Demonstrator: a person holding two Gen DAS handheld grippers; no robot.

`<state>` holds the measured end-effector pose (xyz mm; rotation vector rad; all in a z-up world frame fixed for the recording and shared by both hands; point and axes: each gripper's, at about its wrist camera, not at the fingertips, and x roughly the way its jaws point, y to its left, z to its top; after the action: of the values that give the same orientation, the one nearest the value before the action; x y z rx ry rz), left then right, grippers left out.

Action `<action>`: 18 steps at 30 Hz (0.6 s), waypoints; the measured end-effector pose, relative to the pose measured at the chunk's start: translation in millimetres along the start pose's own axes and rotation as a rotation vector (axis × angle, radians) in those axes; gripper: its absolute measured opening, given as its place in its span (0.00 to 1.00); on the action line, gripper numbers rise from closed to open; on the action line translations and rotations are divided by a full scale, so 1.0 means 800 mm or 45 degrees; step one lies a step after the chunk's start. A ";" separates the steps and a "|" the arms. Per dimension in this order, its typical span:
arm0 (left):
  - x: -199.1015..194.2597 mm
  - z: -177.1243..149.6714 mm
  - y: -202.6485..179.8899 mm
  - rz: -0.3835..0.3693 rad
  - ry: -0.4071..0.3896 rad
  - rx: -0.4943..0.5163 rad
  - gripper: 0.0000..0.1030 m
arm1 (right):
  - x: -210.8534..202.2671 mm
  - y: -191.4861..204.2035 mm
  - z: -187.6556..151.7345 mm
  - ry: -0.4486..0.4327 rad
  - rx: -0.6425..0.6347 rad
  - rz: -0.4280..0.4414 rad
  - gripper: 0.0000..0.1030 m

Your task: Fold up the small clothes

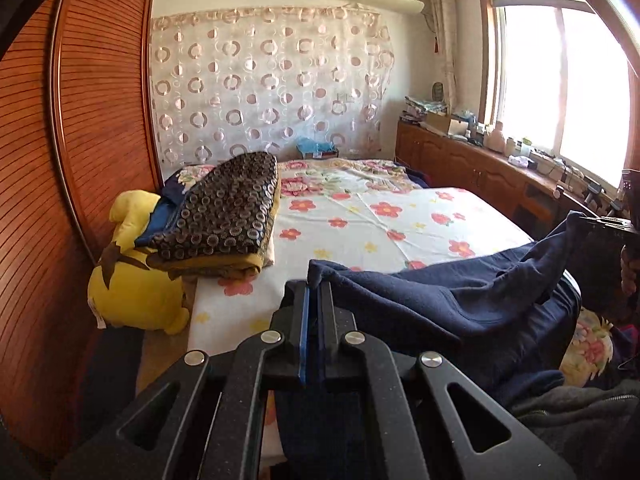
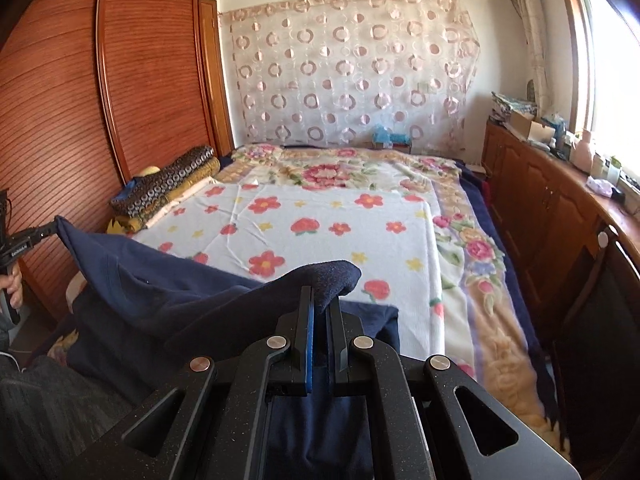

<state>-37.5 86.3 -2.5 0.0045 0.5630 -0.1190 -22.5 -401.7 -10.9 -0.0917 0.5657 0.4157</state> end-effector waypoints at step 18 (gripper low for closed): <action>0.058 0.001 -0.010 -0.015 0.102 0.033 0.35 | 0.005 -0.002 0.015 0.031 -0.046 -0.102 0.16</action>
<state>1.2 72.8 -26.5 0.0311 0.6412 -0.1377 -12.8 -399.3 -3.3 -0.1536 0.5769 0.3471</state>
